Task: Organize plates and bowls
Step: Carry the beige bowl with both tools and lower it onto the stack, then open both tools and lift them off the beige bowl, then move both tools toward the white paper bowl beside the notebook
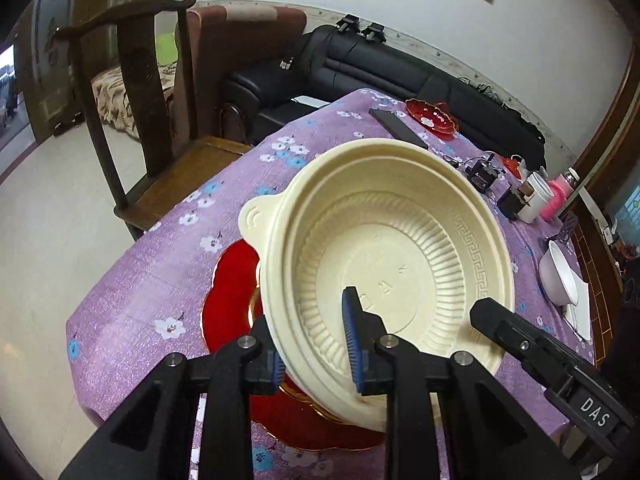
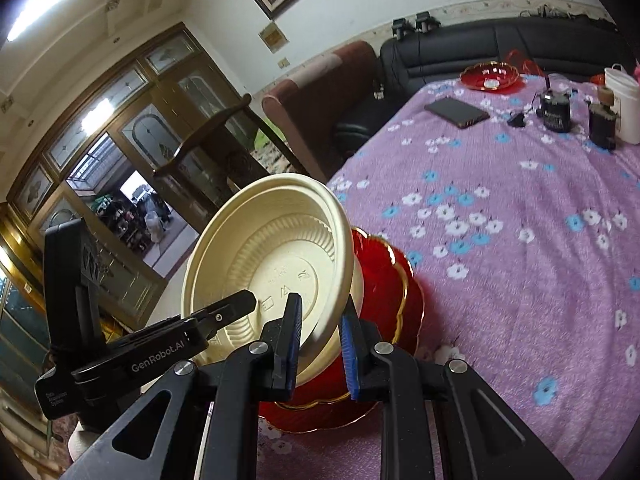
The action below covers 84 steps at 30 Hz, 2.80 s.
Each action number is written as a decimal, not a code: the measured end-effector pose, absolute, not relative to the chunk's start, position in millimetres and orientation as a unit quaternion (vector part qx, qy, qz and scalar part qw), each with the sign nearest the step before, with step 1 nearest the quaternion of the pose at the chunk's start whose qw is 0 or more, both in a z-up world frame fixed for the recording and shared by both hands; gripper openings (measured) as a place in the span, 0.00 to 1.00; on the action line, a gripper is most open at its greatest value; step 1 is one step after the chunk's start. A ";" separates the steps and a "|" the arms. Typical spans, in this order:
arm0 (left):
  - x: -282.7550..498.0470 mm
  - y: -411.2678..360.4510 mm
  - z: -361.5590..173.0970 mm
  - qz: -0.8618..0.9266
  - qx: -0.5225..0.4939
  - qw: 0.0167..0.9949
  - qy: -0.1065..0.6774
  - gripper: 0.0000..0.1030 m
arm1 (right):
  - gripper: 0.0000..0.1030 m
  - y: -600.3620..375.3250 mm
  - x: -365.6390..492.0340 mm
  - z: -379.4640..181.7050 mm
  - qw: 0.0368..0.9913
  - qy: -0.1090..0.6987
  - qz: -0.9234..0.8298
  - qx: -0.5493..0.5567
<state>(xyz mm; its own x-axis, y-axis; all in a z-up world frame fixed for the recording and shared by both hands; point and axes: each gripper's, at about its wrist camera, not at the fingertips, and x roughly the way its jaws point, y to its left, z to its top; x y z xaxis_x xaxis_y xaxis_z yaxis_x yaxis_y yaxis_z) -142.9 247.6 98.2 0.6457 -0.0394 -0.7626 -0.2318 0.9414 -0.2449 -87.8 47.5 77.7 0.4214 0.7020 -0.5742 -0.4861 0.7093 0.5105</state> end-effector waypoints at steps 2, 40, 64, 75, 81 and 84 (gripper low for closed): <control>-143.4 248.6 95.8 0.051 -0.165 0.892 0.418 0.27 | 0.20 50.0 -87.4 75.3 0.832 0.406 0.353 0.131; -157.7 266.7 120.7 0.102 -0.174 0.925 0.322 0.72 | 0.55 1.4 -89.3 89.0 0.876 0.361 0.281 0.150; -168.3 195.5 160.0 0.028 -0.113 0.952 0.282 0.79 | 0.81 -139.0 -95.3 101.4 0.953 0.279 0.044 0.111; -154.5 128.3 162.1 -0.047 -0.079 0.945 0.313 0.79 | 0.86 -241.7 -88.0 123.3 0.964 0.216 -0.077 0.135; -137.1 96.3 155.4 -0.078 -0.075 0.934 0.341 0.79 | 0.86 -290.3 -67.7 113.0 0.951 0.220 -0.098 0.195; -127.5 78.7 147.5 -0.089 -0.066 0.928 0.356 0.79 | 0.86 -306.7 -57.0 99.2 0.945 0.227 -0.104 0.210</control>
<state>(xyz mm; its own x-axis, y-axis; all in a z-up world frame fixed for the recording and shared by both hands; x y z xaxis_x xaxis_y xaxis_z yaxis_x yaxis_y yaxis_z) -127.5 78.7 147.5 0.7313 -0.2116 -0.6484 0.1173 0.9755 -0.1861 -57.0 -306.7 99.2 0.8753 -0.1014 -0.4729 0.2919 0.8904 0.3494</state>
